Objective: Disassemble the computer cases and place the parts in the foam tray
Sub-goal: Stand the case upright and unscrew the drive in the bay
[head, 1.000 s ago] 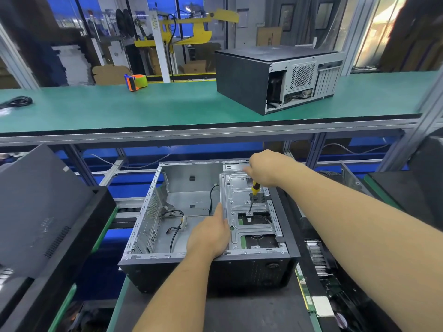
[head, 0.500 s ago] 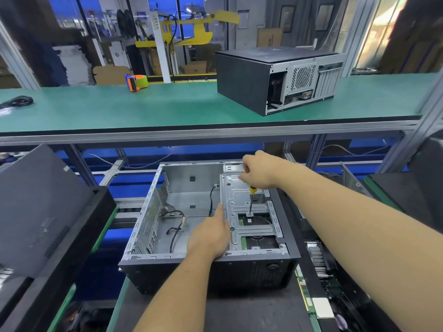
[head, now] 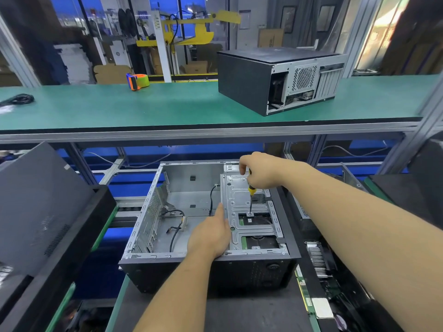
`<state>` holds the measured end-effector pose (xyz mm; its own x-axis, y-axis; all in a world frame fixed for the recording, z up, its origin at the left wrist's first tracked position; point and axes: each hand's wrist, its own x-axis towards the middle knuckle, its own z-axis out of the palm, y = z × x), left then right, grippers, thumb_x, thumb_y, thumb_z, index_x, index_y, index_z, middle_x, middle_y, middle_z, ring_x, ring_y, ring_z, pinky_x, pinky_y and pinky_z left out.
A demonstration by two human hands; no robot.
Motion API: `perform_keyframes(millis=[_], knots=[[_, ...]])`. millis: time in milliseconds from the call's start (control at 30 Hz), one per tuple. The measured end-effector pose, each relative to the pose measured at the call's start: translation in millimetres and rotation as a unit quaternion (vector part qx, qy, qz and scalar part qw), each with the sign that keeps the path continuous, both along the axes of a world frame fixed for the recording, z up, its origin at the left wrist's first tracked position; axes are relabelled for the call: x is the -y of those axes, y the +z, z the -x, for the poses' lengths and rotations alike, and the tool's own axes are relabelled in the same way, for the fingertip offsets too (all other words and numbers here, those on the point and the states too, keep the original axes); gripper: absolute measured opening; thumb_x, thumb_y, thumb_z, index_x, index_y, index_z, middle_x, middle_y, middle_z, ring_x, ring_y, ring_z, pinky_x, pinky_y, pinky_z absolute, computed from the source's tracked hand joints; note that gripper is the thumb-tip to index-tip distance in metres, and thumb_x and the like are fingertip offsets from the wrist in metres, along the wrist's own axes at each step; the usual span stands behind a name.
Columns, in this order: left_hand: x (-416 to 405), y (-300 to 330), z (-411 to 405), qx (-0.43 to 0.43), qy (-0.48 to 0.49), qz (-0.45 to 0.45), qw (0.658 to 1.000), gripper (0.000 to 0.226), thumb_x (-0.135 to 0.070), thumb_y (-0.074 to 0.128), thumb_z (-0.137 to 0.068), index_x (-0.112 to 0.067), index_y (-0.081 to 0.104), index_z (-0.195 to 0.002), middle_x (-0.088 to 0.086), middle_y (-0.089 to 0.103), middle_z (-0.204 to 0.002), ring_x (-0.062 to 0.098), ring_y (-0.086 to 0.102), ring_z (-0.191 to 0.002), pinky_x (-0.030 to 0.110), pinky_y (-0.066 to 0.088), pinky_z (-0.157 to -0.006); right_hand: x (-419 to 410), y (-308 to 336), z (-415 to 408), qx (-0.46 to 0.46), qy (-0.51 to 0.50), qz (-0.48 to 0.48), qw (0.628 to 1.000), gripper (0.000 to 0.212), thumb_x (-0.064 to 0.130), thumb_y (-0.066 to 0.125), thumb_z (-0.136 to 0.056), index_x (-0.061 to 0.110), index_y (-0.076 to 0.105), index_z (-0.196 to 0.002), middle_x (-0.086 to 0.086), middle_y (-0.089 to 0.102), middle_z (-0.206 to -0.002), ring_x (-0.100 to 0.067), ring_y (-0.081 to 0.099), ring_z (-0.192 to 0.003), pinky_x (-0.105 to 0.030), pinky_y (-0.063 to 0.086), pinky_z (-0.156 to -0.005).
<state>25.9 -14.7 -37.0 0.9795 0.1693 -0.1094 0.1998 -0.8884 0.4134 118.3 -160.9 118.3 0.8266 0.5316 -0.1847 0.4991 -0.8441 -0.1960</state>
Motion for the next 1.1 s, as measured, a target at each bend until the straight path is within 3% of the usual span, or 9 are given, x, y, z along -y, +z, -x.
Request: perform_keyframes(millis=[100, 167, 233, 433, 567, 700, 767, 867, 1100], knots=[[-1, 0, 0, -0.001, -0.001, 0.000, 1.000, 0.057, -0.039, 0.023, -0.108, -0.031, 0.010, -0.163, 0.010, 0.064, -0.131, 0.032, 0.060, -0.114, 0.042, 0.046, -0.089, 0, -4, 0, 0.013, -0.030, 0.000, 0.999, 0.017, 0.031, 0.048, -0.099, 0.015, 0.048, -0.106, -0.002, 0.045, -0.097, -0.023, 0.053, -0.082, -0.037, 0.044, -0.073], [-1, 0, 0, -0.001, 0.000, 0.001, 1.000, 0.056, -0.040, 0.023, -0.108, -0.031, 0.010, -0.162, 0.009, 0.064, -0.132, 0.032, 0.061, -0.114, 0.042, 0.046, -0.089, 1, -6, -1, 0.038, -0.050, 0.020, 0.998, 0.038, 0.044, 0.037, -0.105, 0.011, 0.046, -0.088, -0.003, 0.049, -0.086, -0.023, 0.053, -0.077, -0.037, 0.042, -0.073], [-1, 0, 0, -0.002, 0.001, 0.002, 1.000, 0.056, -0.039, 0.023, -0.108, -0.031, 0.011, -0.162, 0.010, 0.064, -0.132, 0.032, 0.061, -0.113, 0.042, 0.047, -0.090, 0, -5, -1, 0.059, -0.051, 0.050, 0.996, 0.040, 0.037, 0.037, -0.107, 0.013, 0.045, -0.075, -0.006, 0.055, -0.080, -0.020, 0.051, -0.067, -0.036, 0.043, -0.068], [-1, 0, 0, 0.001, 0.001, 0.001, 1.000, 0.056, -0.039, 0.024, -0.108, -0.030, 0.012, -0.162, 0.009, 0.066, -0.126, 0.031, 0.062, -0.108, 0.040, 0.043, -0.081, 0, 3, 2, 0.037, 0.030, 0.052, 0.997, 0.009, 0.017, 0.050, -0.100, 0.015, 0.059, -0.097, -0.004, 0.064, -0.100, -0.024, 0.060, -0.089, -0.035, 0.050, -0.075], [-1, -1, 0, 0.000, -0.001, -0.001, 1.000, 0.056, -0.039, 0.023, -0.108, -0.031, 0.011, -0.162, 0.009, 0.066, -0.127, 0.031, 0.062, -0.108, 0.042, 0.046, -0.085, 2, 5, 3, 0.002, 0.051, 0.025, 0.998, 0.021, 0.004, 0.056, -0.089, 0.022, 0.058, -0.099, 0.007, 0.051, -0.091, -0.013, 0.052, -0.081, -0.027, 0.040, -0.063], [-1, -1, 0, -0.003, 0.003, 0.001, 1.000, 0.056, -0.039, 0.022, -0.108, -0.031, 0.010, -0.162, 0.009, 0.066, -0.126, 0.032, 0.062, -0.108, 0.040, 0.042, -0.081, 1, -1, 1, 0.025, 0.019, 0.028, 0.999, 0.014, 0.032, 0.056, -0.097, 0.019, 0.051, -0.100, 0.004, 0.046, -0.087, -0.012, 0.048, -0.072, -0.033, 0.041, -0.067], [-1, -1, 0, -0.004, 0.003, 0.003, 1.000, 0.056, -0.039, 0.022, -0.108, -0.032, 0.010, -0.162, 0.009, 0.066, -0.127, 0.031, 0.062, -0.106, 0.040, 0.043, -0.081, 2, -3, -1, 0.052, -0.026, 0.049, 0.997, 0.033, 0.044, 0.042, -0.104, 0.018, 0.046, -0.083, 0.002, 0.047, -0.080, -0.014, 0.046, -0.068, -0.035, 0.041, -0.070], [-1, -1, 0, -0.003, 0.003, 0.006, 1.000, 0.057, -0.039, 0.022, -0.108, -0.031, 0.010, -0.163, 0.009, 0.066, -0.127, 0.029, 0.061, -0.104, 0.040, 0.044, -0.082, 3, -3, -2, 0.073, -0.031, 0.074, 0.994, 0.037, 0.036, 0.040, -0.106, 0.018, 0.042, -0.073, -0.005, 0.054, -0.078, -0.018, 0.049, -0.065, -0.035, 0.044, -0.067], [-1, -1, -1, -0.008, 0.000, 0.002, 1.000, 0.056, -0.040, 0.022, -0.108, -0.030, 0.010, -0.162, 0.010, 0.064, -0.130, 0.031, 0.061, -0.112, 0.044, 0.048, -0.091, 8, 2, 0, 0.038, 0.028, 0.047, 0.998, 0.008, 0.017, 0.053, -0.098, 0.018, 0.060, -0.102, -0.002, 0.061, -0.102, -0.022, 0.057, -0.090, -0.031, 0.042, -0.069]])
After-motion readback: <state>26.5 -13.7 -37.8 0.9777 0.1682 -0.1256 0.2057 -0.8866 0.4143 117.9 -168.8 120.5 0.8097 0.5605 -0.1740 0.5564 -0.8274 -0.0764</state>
